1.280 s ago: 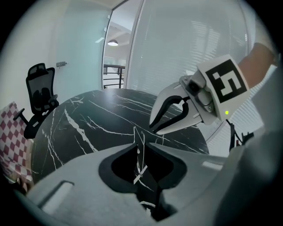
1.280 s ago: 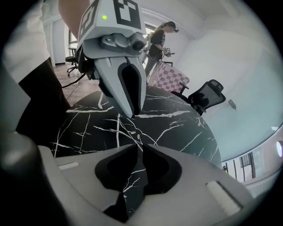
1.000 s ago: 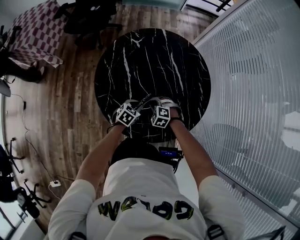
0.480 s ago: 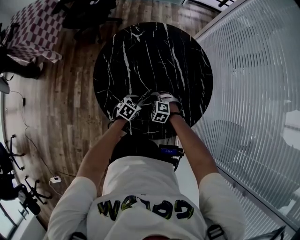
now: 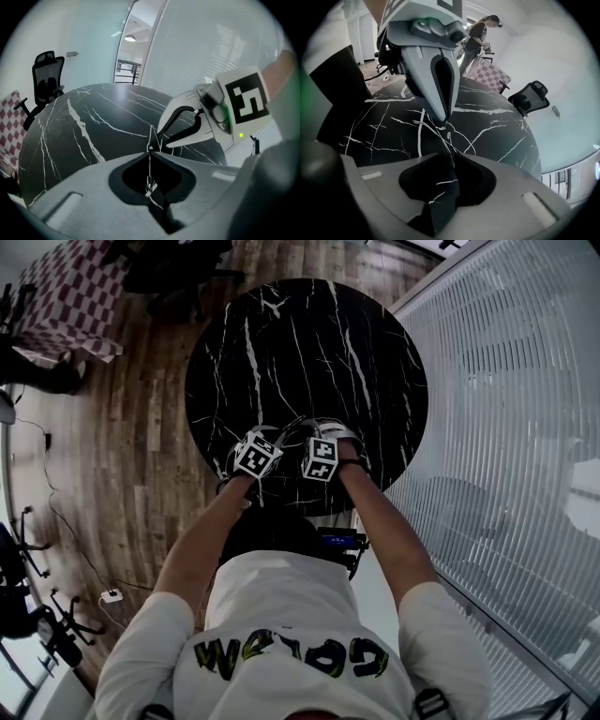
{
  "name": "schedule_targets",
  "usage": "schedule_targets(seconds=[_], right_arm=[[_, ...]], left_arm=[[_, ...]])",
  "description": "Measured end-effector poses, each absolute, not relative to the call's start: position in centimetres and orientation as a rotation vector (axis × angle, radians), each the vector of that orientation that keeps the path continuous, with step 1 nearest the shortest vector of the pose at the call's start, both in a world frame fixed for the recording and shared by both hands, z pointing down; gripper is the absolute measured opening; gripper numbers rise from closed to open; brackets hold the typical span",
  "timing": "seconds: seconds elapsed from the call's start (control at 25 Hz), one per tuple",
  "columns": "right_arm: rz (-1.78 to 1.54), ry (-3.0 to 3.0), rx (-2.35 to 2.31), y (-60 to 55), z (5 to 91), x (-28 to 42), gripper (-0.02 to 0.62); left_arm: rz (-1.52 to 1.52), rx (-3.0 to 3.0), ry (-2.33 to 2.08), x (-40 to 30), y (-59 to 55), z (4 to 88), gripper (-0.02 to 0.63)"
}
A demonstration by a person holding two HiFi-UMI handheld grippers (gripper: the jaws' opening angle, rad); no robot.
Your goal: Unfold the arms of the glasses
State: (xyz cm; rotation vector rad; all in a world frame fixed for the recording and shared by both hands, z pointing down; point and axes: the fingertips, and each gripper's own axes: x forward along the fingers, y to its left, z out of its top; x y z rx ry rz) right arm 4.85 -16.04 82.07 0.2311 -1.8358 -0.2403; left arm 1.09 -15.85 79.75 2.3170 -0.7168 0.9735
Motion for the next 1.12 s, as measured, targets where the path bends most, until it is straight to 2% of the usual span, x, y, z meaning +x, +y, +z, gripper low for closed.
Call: schedule_targets(seconds=[0.16,0.4,1.12], right_arm=[[-0.244,-1.83,0.222,-16.1,82.2,4.9,0.071],[-0.254,-1.829,0.217,-16.3,81.9,4.9,0.028],[-0.176,-1.834,0.25,-13.0,81.9,5.8,0.015]], left_arm=[[0.976,2.341,-0.714,1.4,-15.9,79.6,0.009],[0.999,2.355,-0.741,1.5,-16.1,79.6,0.008],[1.013,2.342,-0.81,1.0,-16.7,79.6,0.008]])
